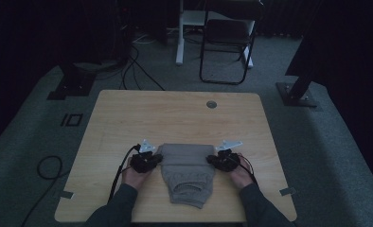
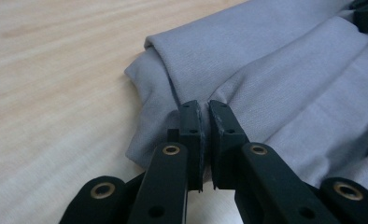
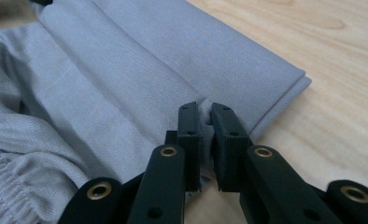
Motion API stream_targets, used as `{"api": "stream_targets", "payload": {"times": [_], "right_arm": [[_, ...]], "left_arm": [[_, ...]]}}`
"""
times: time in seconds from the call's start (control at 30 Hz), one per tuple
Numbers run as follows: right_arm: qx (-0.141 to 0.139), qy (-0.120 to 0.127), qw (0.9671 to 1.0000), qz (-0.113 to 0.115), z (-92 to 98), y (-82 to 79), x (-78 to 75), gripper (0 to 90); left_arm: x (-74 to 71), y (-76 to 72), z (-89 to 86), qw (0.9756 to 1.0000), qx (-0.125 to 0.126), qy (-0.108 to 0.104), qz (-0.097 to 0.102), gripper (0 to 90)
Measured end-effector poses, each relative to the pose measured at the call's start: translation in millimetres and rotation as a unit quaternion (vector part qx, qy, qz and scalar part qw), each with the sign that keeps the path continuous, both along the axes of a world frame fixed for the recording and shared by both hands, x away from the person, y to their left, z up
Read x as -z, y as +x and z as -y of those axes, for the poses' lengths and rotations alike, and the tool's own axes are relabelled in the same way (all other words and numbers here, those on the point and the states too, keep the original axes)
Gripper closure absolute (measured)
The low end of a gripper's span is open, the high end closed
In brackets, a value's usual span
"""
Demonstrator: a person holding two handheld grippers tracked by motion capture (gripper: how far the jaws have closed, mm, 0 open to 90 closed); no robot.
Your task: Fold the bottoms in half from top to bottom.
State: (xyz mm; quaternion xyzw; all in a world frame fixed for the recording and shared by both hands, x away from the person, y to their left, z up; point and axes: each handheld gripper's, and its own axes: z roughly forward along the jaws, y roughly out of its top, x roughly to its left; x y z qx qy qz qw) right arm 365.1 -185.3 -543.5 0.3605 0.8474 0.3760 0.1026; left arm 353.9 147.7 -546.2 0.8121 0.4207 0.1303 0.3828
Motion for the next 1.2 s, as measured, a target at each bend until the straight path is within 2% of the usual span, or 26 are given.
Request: {"api": "stream_targets", "payload": {"times": [0.13,0.43,0.67,0.83,0.93,1.13,1.2], "right_arm": [[0.009,0.006,0.9999,0.003,-1.4,12.0,1.4,83.3],[0.027,0.001,0.9995,0.015,-8.1,38.8,1.8,83.2],[0.046,0.006,0.9988,0.015,-11.9,58.2,2.4,83.3],[0.057,0.007,0.9982,0.015,-15.3,70.5,2.4,83.2],[0.067,0.005,0.9976,0.018,-18.2,78.2,2.4,83.2],[0.101,0.008,0.9946,0.023,-26.0,95.8,3.4,83.3],[0.109,0.002,0.9937,0.027,-29.5,99.2,3.1,83.4]], "left_arm": [[0.5,13.4,0.1,0.9999,-0.014,0.003,0.005,84.7],[-0.4,41.7,0.8,0.9992,-0.038,0.012,0.007,84.7],[0.8,58.0,0.8,0.9981,-0.060,0.006,0.010,84.8],[2.0,69.8,1.0,0.9967,-0.080,0.000,0.013,84.8],[1.6,77.8,2.6,0.9958,-0.090,0.007,0.015,84.7],[1.7,93.8,5.7,0.9920,-0.125,0.009,0.018,84.7],[1.3,96.9,6.6,0.9910,-0.132,0.010,0.018,84.7]]}}
